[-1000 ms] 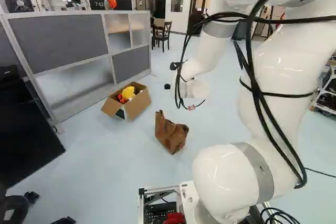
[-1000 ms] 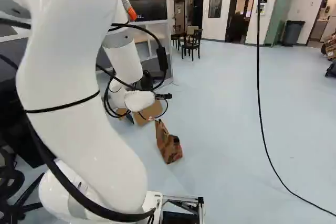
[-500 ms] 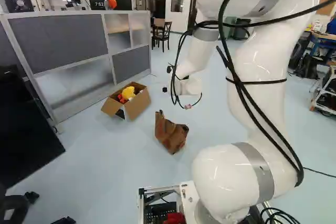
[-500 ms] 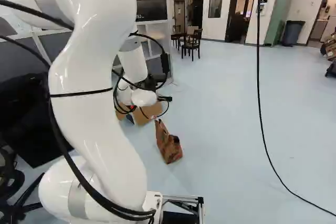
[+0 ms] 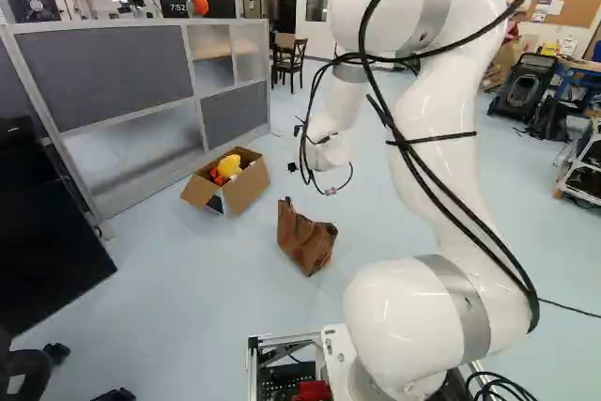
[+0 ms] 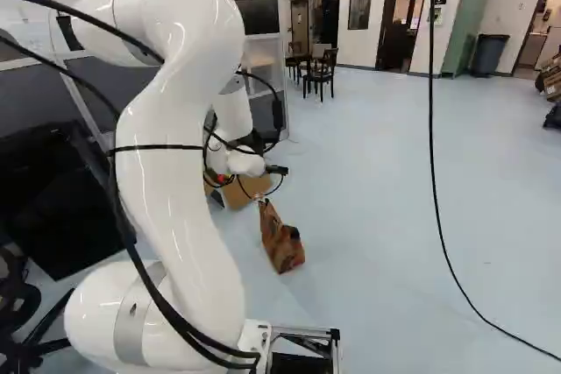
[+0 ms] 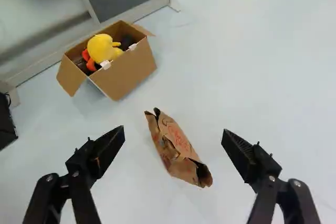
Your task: Pick up the grocery bag from the ground
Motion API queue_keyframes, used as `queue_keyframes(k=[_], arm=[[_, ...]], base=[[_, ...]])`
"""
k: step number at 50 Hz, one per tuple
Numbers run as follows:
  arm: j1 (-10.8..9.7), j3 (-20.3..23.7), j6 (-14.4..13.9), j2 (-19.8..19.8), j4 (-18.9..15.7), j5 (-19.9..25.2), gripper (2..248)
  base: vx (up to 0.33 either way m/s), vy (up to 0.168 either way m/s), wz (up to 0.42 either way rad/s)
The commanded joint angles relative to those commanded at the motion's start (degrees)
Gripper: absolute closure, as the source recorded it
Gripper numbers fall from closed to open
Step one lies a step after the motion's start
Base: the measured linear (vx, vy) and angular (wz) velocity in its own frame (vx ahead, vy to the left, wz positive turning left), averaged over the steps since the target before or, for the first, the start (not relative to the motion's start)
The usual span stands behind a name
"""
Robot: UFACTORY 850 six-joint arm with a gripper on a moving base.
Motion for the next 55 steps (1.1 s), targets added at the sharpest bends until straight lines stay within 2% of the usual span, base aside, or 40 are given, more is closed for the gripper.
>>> queue_keyframes(k=[23, 55], arm=[[0.3, -8.9, 0.0, -8.7, 0.0, -7.9, 3], [0.2, -21.5, 0.0, -20.2, 0.0, -15.8, 3]], base=[[0.000, 0.000, 0.000], [0.000, 0.000, 0.000]])
